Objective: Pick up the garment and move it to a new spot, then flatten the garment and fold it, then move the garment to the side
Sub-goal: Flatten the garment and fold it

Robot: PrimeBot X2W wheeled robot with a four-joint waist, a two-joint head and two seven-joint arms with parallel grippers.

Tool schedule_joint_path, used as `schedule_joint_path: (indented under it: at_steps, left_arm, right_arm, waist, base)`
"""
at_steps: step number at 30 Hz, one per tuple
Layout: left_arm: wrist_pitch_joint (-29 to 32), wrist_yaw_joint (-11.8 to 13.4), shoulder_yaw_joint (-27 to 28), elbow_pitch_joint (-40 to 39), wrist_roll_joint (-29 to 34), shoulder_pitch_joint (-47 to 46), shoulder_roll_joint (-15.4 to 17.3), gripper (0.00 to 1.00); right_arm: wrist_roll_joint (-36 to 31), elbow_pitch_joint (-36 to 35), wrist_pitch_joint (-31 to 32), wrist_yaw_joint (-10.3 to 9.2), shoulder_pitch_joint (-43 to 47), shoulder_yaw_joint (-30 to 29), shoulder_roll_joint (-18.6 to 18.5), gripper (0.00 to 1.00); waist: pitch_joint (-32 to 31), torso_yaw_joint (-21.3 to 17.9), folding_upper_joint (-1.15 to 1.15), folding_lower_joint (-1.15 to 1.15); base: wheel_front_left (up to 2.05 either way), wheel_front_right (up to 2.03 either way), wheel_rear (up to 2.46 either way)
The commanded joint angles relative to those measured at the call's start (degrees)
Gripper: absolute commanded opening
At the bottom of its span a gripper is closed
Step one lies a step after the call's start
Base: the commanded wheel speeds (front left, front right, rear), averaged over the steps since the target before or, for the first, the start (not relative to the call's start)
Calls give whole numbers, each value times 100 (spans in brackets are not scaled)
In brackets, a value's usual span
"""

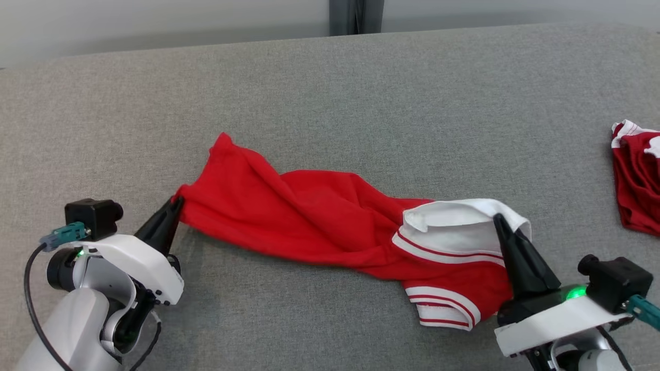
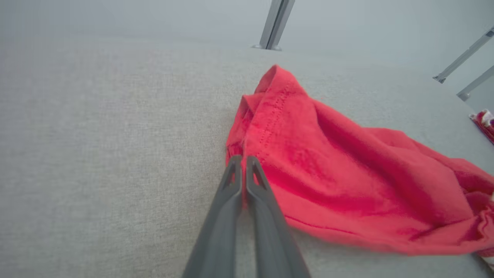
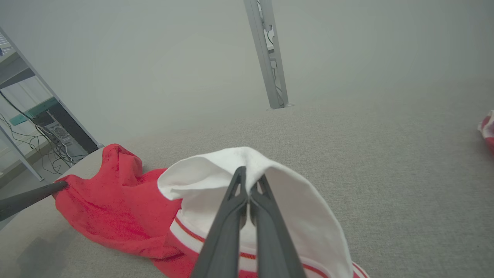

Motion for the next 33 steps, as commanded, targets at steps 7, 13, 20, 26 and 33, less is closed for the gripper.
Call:
schedule_joint_path:
  at_steps: [7, 13, 20, 26, 33]
  left_arm:
    - [-353, 532, 402, -1273, 223, -117, 238, 0]
    - [-331, 968, 636, -2263, 474, -399, 428, 0]
    - [-104, 1158, 693, -2786, 775, -1076, 634, 0]
    - [102, 1176, 650, -2968, 934, -1596, 755, 0]
    - [337, 1131, 530, -2999, 932, -1825, 779, 0]
  right_arm:
    - [115, -511, -660, 4, -489, -84, -284, 0]
    - [67, -738, -923, 3, -1323, -175, -595, 0]
    - [62, -636, -1015, 3, -2509, -190, -927, 0]
    - [127, -356, -972, 3, -3344, -78, -1153, 0]
    - [213, -126, -887, 3, -3738, 75, -1276, 0]
  waist:
    - [-188, -3, 0, 0]
    - [-329, -13, 0, 0]
    - [-527, -10, 0, 0]
    - [-719, 6, 0, 0]
    - [-778, 41, 0, 0]
  base:
    - [0, 0, 0]
    - [0, 0, 0]
    - [0, 0, 0]
    - [0, 0, 0]
    - [0, 0, 0]
